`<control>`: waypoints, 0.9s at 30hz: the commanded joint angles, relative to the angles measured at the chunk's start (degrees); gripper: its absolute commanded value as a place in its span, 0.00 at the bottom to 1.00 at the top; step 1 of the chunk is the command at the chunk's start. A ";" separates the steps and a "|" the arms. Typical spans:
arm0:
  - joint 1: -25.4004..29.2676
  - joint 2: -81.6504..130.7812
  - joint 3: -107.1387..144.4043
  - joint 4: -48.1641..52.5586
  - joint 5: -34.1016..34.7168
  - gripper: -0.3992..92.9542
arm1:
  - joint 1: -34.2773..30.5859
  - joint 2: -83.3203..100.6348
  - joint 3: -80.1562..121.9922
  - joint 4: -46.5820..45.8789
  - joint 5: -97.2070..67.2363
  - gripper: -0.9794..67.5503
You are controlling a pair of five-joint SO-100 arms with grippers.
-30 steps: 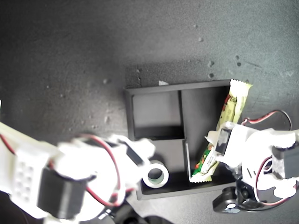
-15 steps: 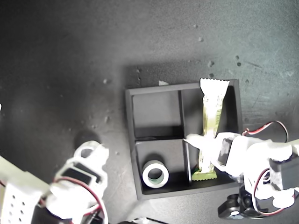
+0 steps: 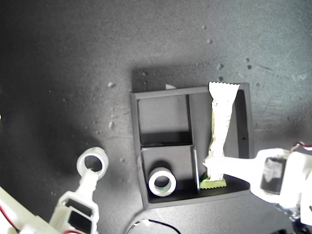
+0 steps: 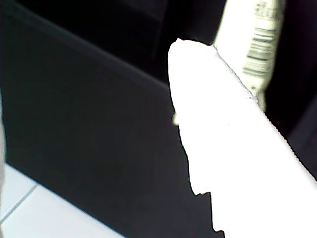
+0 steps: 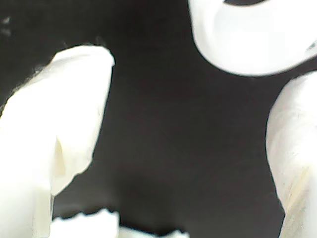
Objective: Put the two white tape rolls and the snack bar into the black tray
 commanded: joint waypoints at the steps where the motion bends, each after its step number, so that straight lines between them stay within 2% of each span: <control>1: 0.18 -1.32 -1.05 0.44 -0.88 0.27 | 2.29 2.20 -5.89 0.26 7.38 0.11; 3: -0.62 -3.08 -1.76 0.35 -0.35 0.27 | 3.16 2.20 -7.12 0.26 12.39 0.02; 4: -0.97 -3.78 -2.20 0.35 -0.18 0.27 | 3.34 2.20 -7.91 0.26 14.24 0.01; 20: -2.46 -15.29 -10.81 0.00 1.05 0.26 | 2.55 2.29 -7.12 0.26 18.46 0.01; 22: -2.81 -16.35 -10.99 0.09 0.62 0.23 | 2.29 2.29 -7.29 0.26 18.37 0.01; 27: -4.39 -16.52 -8.35 0.53 -2.11 0.07 | 1.67 2.29 -7.21 0.26 18.37 0.01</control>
